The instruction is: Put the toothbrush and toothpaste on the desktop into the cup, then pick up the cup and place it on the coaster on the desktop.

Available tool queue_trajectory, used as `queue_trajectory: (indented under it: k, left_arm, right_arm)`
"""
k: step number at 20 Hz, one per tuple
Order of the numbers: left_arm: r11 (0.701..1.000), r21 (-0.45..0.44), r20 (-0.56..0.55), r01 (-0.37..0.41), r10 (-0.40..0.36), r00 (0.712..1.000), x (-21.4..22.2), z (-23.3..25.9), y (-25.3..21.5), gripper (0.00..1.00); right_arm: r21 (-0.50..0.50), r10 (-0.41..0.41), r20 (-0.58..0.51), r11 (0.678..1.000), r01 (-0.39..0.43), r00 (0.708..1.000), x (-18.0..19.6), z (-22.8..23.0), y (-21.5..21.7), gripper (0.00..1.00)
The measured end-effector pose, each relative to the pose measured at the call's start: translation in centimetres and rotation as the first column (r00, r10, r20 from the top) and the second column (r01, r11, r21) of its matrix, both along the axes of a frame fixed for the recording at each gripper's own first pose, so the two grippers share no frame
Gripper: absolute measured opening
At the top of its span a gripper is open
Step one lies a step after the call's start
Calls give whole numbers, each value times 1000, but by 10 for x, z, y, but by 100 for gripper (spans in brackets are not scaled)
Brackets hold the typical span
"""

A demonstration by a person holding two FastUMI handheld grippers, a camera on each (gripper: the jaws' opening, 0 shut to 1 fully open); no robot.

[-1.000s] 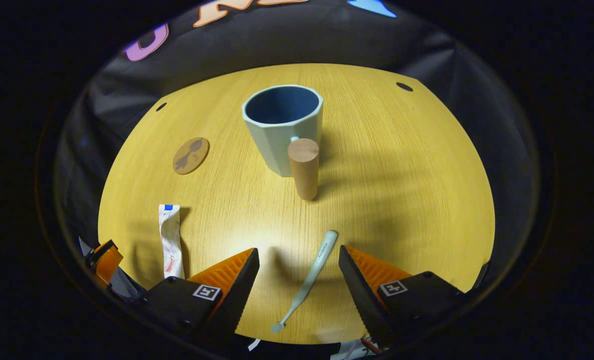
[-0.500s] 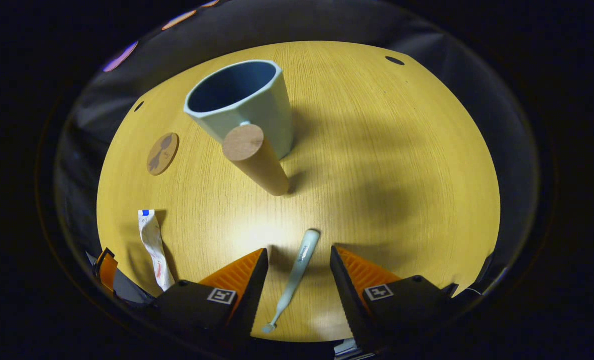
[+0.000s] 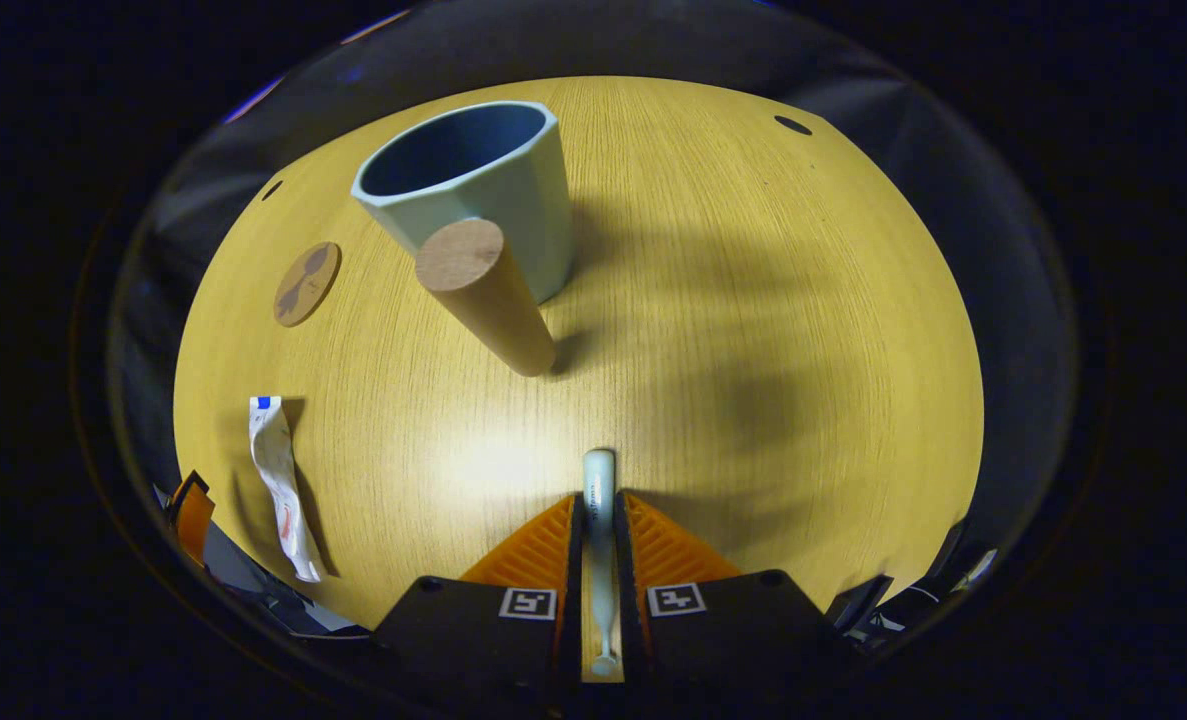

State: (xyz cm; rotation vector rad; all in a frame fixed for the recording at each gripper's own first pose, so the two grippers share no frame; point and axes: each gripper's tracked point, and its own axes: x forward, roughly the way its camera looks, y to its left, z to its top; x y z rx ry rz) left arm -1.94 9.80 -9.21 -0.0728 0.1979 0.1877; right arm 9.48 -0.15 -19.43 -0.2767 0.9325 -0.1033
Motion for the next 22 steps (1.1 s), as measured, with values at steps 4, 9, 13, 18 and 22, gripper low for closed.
queue_trajectory:
  k: [4,9,13,18,22]
  left_arm:
    - [1000,-9,-2,0,0,1000,3,0,-4,95]
    - [1000,-20,-8,-4,4,1000,3,-2,-8,95]
    - [1000,-25,-6,-7,7,1000,3,-3,-12,95]
    - [1000,-12,-7,-3,2,1000,4,-1,-21,95]
    - [1000,-4,-7,2,-2,1000,6,4,-28,95]
  right_arm:
    - [17,1,11,1000,-1,1000,3,-6,-2,10]
    - [48,-7,72,999,4,997,0,-2,-3,8]
    - [98,-12,216,995,-9,976,4,33,-4,6]
    - [151,-29,420,988,-39,907,14,98,-7,6]
    - [155,16,572,980,-127,820,16,162,10,6]
